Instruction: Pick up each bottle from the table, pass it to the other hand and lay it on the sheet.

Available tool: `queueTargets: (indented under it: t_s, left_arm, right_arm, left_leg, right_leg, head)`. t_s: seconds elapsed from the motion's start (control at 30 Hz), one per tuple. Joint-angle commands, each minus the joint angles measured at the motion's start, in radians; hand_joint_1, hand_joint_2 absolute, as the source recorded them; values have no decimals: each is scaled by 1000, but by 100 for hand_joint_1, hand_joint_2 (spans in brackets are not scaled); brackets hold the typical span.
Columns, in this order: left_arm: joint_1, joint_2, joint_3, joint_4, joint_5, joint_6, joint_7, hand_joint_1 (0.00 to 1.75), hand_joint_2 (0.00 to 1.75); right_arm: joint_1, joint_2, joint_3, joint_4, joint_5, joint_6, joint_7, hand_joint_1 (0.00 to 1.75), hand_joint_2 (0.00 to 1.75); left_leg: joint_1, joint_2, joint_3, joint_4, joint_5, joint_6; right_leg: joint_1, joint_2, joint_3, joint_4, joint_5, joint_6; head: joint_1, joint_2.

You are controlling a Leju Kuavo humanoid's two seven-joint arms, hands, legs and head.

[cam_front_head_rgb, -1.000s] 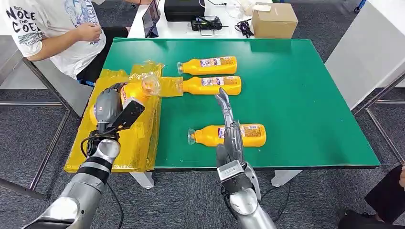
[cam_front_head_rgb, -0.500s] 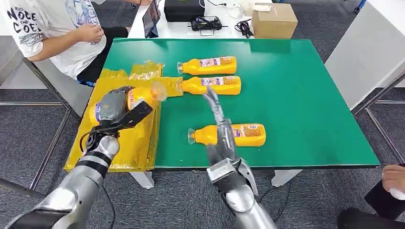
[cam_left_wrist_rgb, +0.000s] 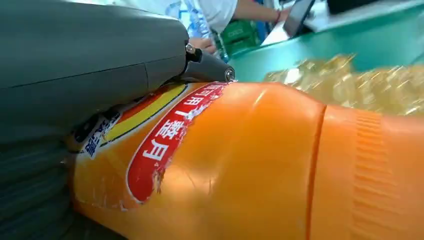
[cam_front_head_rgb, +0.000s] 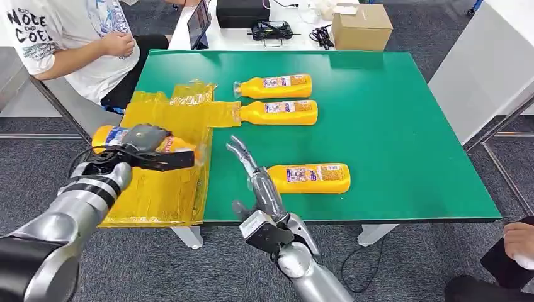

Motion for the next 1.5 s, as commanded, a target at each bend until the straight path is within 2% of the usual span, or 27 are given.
queueTargets:
  t_s: [0.03, 0.4, 0.8, 1.27, 1.37, 1.5]
  left_arm:
    - [-84, 42, -99, 112, 1, -53, 6, 175, 175]
    - [-82, 38, -81, 113, 25, -86, 7, 175, 175]
    - [18, 36, 54, 103, 185, -103, -31, 175, 175]
    - [68, 36, 74, 98, 214, -85, -44, 175, 175]
    - [69, 40, 26, 99, 163, -54, -30, 175, 175]
    - [75, 38, 25, 102, 163, -58, -30, 175, 175]
  right_arm:
    - [-39, -19, 31, 117, -5, 12, -7, 0, 175]
    - [-42, -13, 31, 125, -7, 16, -7, 0, 175]
    - [-46, -8, 31, 141, -13, 18, -8, 0, 175]
    - [-50, -7, 34, 154, -13, 22, -7, 0, 175]
    - [-52, -8, 35, 161, -13, 26, -7, 0, 175]
    - [-52, -8, 34, 166, -13, 28, -7, 0, 175]
  left_leg:
    - [2, 2, 4, 1, -2, -2]
    - [2, 0, 3, 1, -2, -2]
    - [2, 1, 3, -1, -1, -1]
    - [2, 1, 4, 0, -2, -2]
    - [2, 0, 4, 0, -2, -2]
    - [2, 0, 2, 0, -1, -1]
  right_leg:
    - [2, 2, 4, 0, -1, -3]
    - [2, 1, 4, 0, -1, -3]
    - [1, 2, 3, -1, 0, -2]
    - [2, 2, 4, -1, -1, -2]
    - [2, 1, 4, -1, -1, -2]
    - [2, 1, 2, -1, 0, -2]
  head:
    - [0, 0]
    - [0, 0]
    - [1, 0]
    - [1, 0]
    - [1, 0]
    - [1, 0]
